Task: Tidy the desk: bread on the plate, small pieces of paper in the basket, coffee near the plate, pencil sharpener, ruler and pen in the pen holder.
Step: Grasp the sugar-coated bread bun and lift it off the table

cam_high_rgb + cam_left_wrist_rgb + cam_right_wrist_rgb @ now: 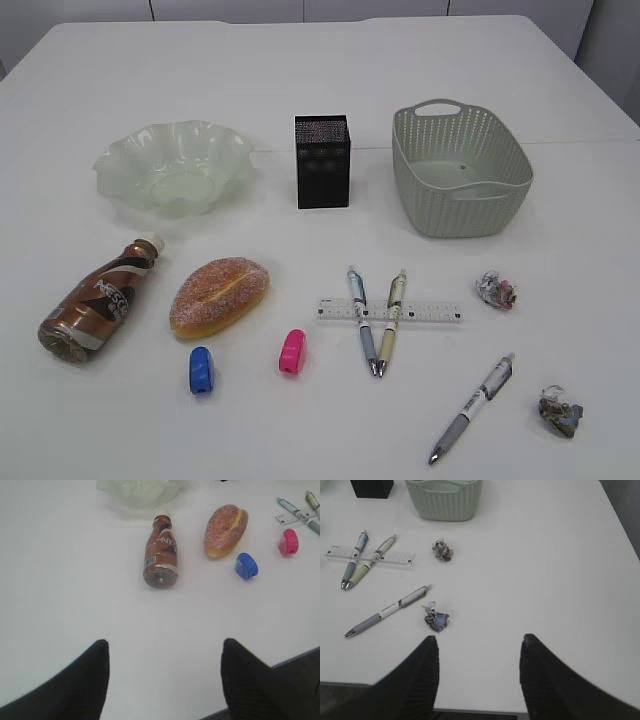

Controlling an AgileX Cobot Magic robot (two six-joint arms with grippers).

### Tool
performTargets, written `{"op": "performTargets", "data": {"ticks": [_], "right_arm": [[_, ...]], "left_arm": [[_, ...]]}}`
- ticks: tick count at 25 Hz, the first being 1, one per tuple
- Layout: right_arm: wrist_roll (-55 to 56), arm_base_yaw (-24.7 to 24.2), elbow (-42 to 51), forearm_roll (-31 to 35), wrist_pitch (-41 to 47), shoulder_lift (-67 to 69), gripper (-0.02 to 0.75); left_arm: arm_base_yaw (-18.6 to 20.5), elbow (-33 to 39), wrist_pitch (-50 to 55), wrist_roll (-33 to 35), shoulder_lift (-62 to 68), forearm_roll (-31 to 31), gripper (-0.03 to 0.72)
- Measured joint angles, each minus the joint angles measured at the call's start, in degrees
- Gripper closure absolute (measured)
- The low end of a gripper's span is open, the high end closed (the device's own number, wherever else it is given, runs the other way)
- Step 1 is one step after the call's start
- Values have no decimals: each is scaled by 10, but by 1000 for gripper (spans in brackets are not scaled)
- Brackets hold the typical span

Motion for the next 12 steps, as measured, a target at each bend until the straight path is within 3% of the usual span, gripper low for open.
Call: {"op": "performTargets", "data": {"ticks": [6, 12], "right_arm": [[0, 0, 0, 1, 0, 0, 323], [0, 0, 0, 1, 0, 0, 323]], "left_arm": [[0, -3, 4, 0, 3, -7, 182], [0, -84, 25, -1, 66, -21, 182]]}}
